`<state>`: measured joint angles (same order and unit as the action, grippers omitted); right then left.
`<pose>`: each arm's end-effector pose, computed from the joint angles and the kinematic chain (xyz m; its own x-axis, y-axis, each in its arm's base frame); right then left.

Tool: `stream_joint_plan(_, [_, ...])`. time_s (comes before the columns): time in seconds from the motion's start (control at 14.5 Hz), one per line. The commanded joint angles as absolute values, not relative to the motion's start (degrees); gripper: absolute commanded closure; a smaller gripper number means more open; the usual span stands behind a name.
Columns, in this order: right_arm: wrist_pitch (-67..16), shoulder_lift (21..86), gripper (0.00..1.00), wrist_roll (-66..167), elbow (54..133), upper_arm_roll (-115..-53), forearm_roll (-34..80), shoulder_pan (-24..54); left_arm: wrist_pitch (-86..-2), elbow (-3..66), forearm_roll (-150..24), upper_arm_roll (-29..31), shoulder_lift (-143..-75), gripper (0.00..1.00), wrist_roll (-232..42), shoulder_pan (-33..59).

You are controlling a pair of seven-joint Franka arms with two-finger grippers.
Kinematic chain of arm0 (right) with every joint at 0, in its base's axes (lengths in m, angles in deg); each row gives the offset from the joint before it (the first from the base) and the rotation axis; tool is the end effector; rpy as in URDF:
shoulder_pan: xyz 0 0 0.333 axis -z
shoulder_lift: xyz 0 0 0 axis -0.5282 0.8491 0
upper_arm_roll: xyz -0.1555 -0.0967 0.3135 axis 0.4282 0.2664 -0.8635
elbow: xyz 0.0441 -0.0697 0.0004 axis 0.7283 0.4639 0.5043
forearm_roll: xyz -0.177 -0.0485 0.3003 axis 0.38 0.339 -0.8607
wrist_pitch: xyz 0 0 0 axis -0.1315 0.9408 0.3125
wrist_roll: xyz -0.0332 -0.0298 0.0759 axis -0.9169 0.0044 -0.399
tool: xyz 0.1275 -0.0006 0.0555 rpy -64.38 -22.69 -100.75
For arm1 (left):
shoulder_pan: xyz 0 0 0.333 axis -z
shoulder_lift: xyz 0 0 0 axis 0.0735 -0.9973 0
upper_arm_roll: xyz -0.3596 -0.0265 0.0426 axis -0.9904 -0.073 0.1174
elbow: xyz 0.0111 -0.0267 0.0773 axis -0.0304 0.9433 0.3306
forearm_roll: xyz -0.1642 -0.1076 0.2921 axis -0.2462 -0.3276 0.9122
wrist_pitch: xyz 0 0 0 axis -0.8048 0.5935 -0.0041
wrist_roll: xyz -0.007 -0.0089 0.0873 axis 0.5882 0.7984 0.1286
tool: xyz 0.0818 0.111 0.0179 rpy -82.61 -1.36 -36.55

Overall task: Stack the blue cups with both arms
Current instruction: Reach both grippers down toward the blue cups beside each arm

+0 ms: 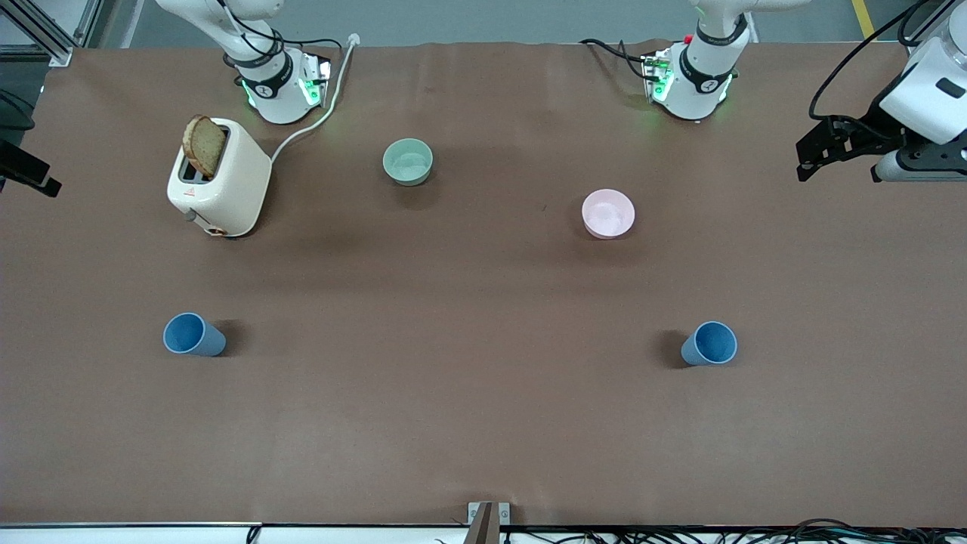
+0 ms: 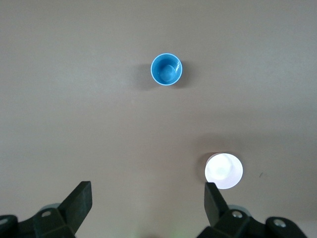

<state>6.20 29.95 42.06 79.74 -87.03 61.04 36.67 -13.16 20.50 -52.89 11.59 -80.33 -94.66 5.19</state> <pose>0.4946 -0.0651 0.6718 0.9833 -0.1817 -0.0132 -0.1814 -0.9833 0.0166 0.4831 -0.0735 0.6707 0.9985 -0.0512 0.0166 -0.0507 -0.9982 -0.0307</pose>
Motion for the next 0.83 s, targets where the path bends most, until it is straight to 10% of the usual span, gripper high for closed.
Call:
stream_joint_plan(0.0, [5.78,29.05,0.0,42.56,80.78,-87.36,60.12,36.98,-12.23,19.56,-52.93,11.53,-80.36,0.0,-93.61,4.05])
stream_joint_plan(0.76, [-2.11,40.55,0.0,44.4,81.84,-87.1,60.12,37.86,-33.21,19.9,-52.5,11.53,-104.85,0.0,-95.8,0.17])
